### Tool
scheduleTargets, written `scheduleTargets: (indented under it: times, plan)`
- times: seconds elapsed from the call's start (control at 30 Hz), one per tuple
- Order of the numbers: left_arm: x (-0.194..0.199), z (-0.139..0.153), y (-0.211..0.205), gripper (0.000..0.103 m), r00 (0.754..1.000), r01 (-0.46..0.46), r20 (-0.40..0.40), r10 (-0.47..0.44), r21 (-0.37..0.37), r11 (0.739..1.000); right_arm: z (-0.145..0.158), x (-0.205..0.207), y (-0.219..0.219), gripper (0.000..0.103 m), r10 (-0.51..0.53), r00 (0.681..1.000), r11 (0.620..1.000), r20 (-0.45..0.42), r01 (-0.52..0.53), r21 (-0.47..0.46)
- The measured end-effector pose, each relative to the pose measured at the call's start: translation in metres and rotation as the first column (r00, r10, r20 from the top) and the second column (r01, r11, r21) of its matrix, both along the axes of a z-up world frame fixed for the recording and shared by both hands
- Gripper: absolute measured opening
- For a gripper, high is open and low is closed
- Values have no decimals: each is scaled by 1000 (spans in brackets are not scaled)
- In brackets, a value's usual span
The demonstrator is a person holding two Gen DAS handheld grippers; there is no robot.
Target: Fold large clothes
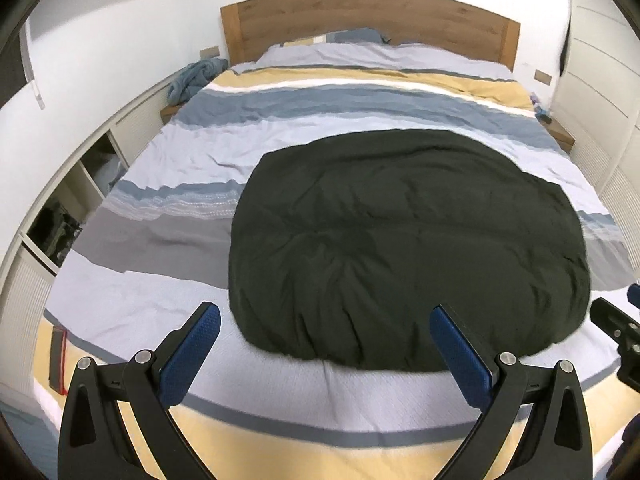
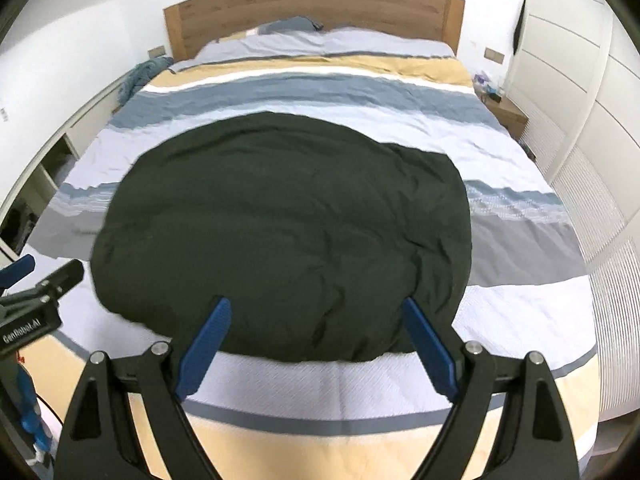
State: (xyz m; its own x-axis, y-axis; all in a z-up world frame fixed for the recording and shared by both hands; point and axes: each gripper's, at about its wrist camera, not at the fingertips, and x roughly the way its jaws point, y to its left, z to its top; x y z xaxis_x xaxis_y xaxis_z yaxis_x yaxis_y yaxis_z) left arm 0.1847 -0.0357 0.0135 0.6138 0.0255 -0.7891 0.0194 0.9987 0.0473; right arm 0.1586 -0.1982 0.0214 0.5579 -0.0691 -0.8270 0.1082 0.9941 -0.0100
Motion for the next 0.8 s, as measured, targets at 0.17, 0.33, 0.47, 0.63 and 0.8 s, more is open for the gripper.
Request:
scheduleTargets:
  times: [0.17, 0.33, 0.47, 0.63, 0.8]
  plan:
    - [-19, 22, 5, 103, 1000, 4, 21, -4, 8, 1000, 17, -21, 5, 88, 1, 1000, 1000, 15, -1, 4]
    - [-30, 41, 7, 103, 998, 6, 55, -7, 20, 1000, 33, -33, 5, 88, 3, 1000, 1000, 30, -3, -8]
    - [-40, 54, 5, 103, 997, 13, 77, -15, 24, 1000, 48, -41, 9, 88, 20, 998, 999, 54, -19, -28]
    - [-48, 61, 6, 103, 997, 15, 80, -17, 22, 1000, 55, -50, 12, 88, 34, 998, 999, 60, -32, -43]
    - [-53, 63, 5, 103, 997, 22, 75, -24, 28, 999, 58, -58, 11, 88, 35, 998, 998, 57, -32, -51]
